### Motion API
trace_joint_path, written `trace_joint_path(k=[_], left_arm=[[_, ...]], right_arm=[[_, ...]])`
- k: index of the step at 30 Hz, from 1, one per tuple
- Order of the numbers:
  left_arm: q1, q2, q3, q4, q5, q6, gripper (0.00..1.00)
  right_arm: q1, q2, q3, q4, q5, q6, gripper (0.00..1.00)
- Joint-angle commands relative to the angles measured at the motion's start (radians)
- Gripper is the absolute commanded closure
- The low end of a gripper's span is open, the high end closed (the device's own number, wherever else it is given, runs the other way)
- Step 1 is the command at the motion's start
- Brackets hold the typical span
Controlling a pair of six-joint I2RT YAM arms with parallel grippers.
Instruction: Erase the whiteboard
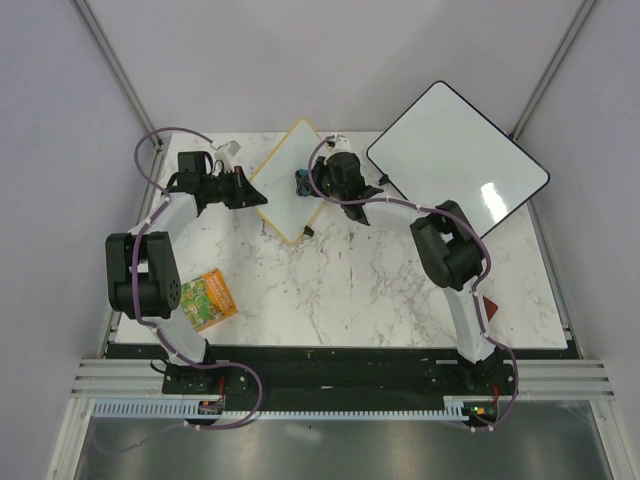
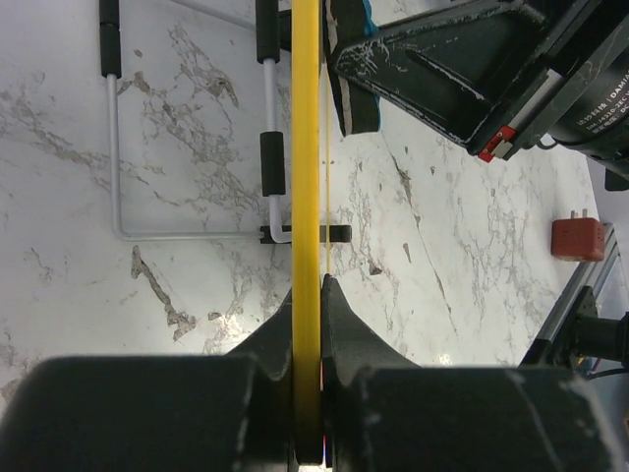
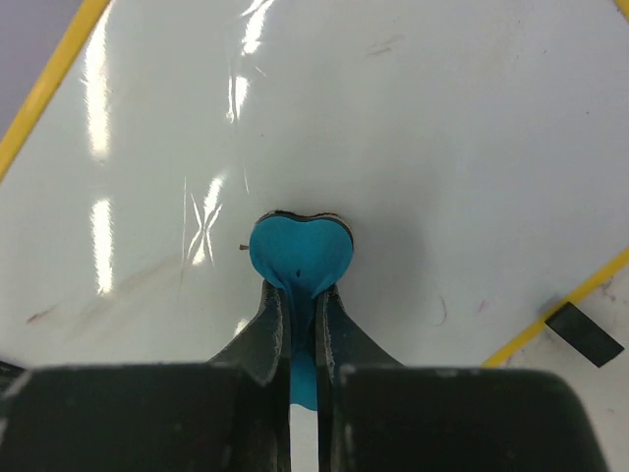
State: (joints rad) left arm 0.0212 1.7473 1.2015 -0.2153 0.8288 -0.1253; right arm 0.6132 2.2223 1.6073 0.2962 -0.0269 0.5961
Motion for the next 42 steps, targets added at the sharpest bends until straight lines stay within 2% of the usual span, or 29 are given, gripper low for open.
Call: trace_joint_path(k=[1,8,14,21,31,39,42], left_arm=[[-0.075,-0.006,-0.008,-0.01,-0.008,0.204,0.98],[-0.078,-0.002,-0.003,-0.012,-0.014,0.205,0.98],[-0.079,0.003,-0.005,-0.013,-0.011,0.205,0.98],[-0.087,0.014,-0.002,-0.019,-0.013,0.214,0.98],[-0.096,0.015,0.0,-0.027,-0.017,0.219,0.98],[-0.102,0.015,0.001,-0.03,-0.023,0.222,0.98],[-0.102,0.014,0.001,-0.03,-0.026,0.22,0.98]], right_arm=[[0.008,-0.062,-0.093,-0.039,-0.048,-0.058,1.0],[-0.05,-0.115,-0.171,0.033,-0.083,-0.042,1.0],[-0.049,-0.064,-0.204,0.176,-0.162,0.02,1.0],[-0.01,-0.027,-0.147,0.167,-0.217,-0.013,1.0],[0.137,-0.056,-0.04,0.028,-0.169,-0.163,1.0],[0.236,0.051,0.16,-0.153,-0.153,-0.231,1.0],[0.264,0.1,0.265,-0.273,-0.142,-0.249,1.0]])
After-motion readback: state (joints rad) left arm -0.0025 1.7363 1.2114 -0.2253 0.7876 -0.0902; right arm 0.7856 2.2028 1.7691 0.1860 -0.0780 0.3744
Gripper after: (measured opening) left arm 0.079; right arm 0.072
